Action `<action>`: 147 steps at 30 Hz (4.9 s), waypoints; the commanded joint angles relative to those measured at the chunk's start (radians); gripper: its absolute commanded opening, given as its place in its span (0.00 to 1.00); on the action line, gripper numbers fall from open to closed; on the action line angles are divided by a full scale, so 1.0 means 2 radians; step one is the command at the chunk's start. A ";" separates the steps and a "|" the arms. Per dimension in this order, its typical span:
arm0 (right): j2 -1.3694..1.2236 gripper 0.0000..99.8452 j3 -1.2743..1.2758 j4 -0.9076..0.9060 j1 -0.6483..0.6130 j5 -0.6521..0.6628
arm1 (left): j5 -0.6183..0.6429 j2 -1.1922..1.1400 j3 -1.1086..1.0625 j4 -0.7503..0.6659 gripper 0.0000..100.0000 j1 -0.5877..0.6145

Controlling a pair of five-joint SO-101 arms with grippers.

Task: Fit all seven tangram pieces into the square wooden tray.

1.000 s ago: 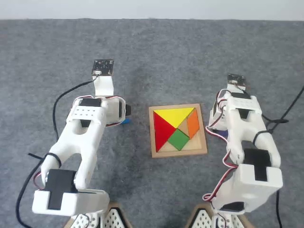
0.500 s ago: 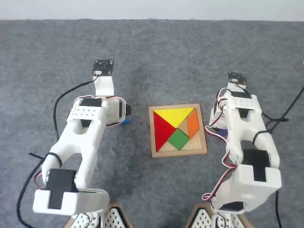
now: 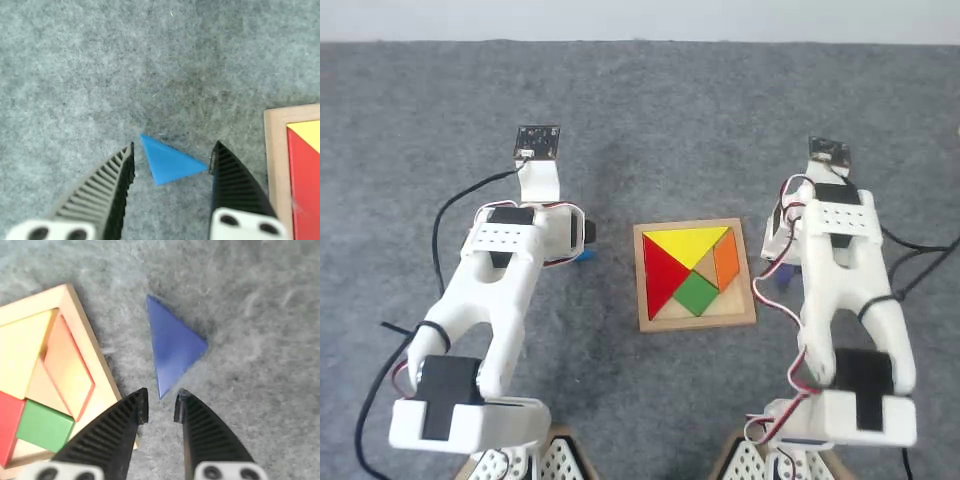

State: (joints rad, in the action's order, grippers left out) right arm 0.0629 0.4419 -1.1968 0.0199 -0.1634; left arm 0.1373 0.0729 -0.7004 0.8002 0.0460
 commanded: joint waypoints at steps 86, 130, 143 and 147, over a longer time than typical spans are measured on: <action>-0.283 0.25 -0.245 0.060 -0.034 0.233 | -0.007 0.028 0.003 -0.013 0.23 0.002; -0.160 0.14 -0.106 -0.002 -0.046 -0.094 | -0.007 0.028 0.003 -0.012 0.23 -0.002; -0.164 0.30 -0.128 0.002 0.035 -0.050 | -0.007 0.028 0.003 -0.012 0.23 -0.002; -0.163 0.31 -0.128 0.002 0.035 -0.031 | -0.007 0.028 0.003 -0.012 0.23 -0.002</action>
State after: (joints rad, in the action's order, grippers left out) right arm -0.3237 0.2271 -1.2075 0.0752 -0.2555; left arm 0.1373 0.0729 -0.7004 0.8002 0.0460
